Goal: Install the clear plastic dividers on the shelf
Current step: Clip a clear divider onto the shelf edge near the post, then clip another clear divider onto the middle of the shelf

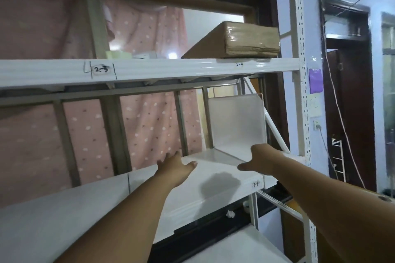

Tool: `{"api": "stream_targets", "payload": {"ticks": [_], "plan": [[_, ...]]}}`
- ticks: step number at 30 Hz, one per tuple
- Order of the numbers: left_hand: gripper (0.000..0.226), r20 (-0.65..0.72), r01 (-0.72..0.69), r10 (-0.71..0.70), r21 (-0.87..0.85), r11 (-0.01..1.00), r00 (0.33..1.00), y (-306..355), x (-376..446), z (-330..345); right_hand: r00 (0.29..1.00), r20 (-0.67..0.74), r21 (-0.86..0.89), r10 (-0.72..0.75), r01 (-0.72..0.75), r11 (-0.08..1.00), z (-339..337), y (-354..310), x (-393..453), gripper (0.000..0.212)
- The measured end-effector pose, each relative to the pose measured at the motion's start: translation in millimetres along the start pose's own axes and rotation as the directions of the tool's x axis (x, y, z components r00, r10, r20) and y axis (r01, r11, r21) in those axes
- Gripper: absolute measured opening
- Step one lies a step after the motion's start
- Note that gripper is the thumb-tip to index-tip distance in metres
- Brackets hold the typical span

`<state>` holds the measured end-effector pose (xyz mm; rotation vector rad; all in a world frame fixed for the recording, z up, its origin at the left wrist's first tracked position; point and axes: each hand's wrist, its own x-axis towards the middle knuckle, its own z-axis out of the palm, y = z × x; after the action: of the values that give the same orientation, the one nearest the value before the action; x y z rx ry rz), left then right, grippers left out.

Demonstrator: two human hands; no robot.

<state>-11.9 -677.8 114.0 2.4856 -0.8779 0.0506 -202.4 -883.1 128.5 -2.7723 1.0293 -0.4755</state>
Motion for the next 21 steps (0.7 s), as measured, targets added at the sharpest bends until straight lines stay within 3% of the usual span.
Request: {"api": "stream_targets", "payload": {"ticks": [5,10,15,21], "plan": [[0.088,-0.082,0.056,-0.055,0.012,0.998,0.995,-81.4,-26.0,-46.4,0.987,0.031,0.040,-0.157,0.156,0.987,18.8,-81.8,-1.0,0.075],[0.088,-0.151,0.221,-0.208,0.079,0.972,0.966,-179.2,-72.0,-107.4,0.936,0.086,0.115,-0.342,0.332,0.936,43.9,-196.4,-10.5,0.086],[0.084,-0.239,0.423,-0.387,0.125,0.897,0.891,-275.5,-150.3,-171.7,0.822,0.142,0.156,-0.552,0.532,0.832,69.0,-321.5,-38.2,0.082],[0.079,-0.341,0.612,-0.555,0.082,0.786,0.759,-362.0,-257.8,-223.1,0.627,0.168,0.217,-0.760,0.729,0.649,94.9,-449.6,-99.3,0.078]]}}
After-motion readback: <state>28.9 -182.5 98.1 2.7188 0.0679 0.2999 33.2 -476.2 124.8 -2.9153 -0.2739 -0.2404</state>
